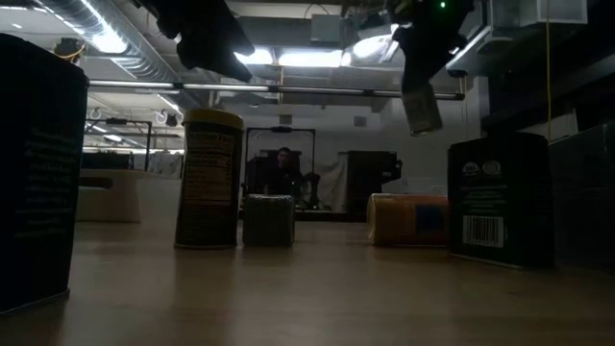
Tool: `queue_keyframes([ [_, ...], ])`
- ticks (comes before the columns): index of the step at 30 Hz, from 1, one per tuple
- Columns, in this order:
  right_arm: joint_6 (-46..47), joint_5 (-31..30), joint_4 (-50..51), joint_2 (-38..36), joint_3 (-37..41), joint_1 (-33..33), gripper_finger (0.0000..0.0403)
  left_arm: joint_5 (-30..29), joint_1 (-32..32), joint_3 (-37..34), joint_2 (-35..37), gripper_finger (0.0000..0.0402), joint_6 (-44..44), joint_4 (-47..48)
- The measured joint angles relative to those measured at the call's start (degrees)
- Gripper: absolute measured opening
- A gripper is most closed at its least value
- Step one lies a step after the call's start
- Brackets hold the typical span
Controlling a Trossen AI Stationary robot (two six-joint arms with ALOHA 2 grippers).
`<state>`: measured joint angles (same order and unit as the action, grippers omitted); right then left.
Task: Sort spices by type
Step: Put the bottom white seasoning bottle into the right transparent bin
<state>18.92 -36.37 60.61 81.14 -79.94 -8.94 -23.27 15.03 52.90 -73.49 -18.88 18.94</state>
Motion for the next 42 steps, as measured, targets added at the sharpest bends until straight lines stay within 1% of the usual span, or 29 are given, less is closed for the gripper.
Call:
queue_keyframes([
  [6,-5.9,5.1,-0.5,-1.0,0.0,-6.6,0.0207,0.0,0.0,0.0,0.0,0.0276,-0.2,-0.2],
  [8,-7.2,5.5,-1.0,-1.5,0.0,-8.7,0.0207,0.0,0.0,0.0,0.0,0.0276,-0.2,-0.4],
  [10,-7.7,5.6,-2.7,-2.0,0.8,-10.8,0.0207,0.0,0.0,0.0,0.0,0.0276,-0.2,-0.5],
  [12,-9.0,7.2,-5.3,-2.4,2.8,-12.8,0.0207,0.0,0.0,0.0,0.0,0.0276,-0.2,-0.6],
  [16,-10.2,11.4,-12.8,-2.4,8.3,-16.0,0.0207,-0.1,0.0,0.0,0.0,0.0276,0.7,-1.5],
  [21,-10.4,14.7,-26.2,-2.4,17.8,-19.2,0.0207,-0.1,0.0,0.0,0.0,0.0276,1.4,-2.1],
  [25,-9.7,20.2,-36.2,-2.4,24.2,-21.9,0.0207,-0.1,0.0,0.0,0.0,0.0276,1.3,-2.1],
  [27,-8.8,21.8,-40.2,-2.4,27.1,-23.0,0.0207,-0.1,0.0,0.0,0.0,0.0276,1.1,-2.1],
  [32,-8.7,22.1,-48.0,-2.3,32.2,-25.3,0.0207,-0.2,0.0,0.0,0.0,0.0276,0.8,-2.1],
  [36,-8.7,23.6,-52.8,-2.3,35.1,-26.5,0.0207,-0.2,0.0,0.0,0.0,0.0276,0.6,-2.1],
  [42,-8.7,23.7,-54.6,-2.1,37.5,-26.9,0.0208,-0.2,0.0,0.0,0.0,0.0276,-0.5,-2.1],
])
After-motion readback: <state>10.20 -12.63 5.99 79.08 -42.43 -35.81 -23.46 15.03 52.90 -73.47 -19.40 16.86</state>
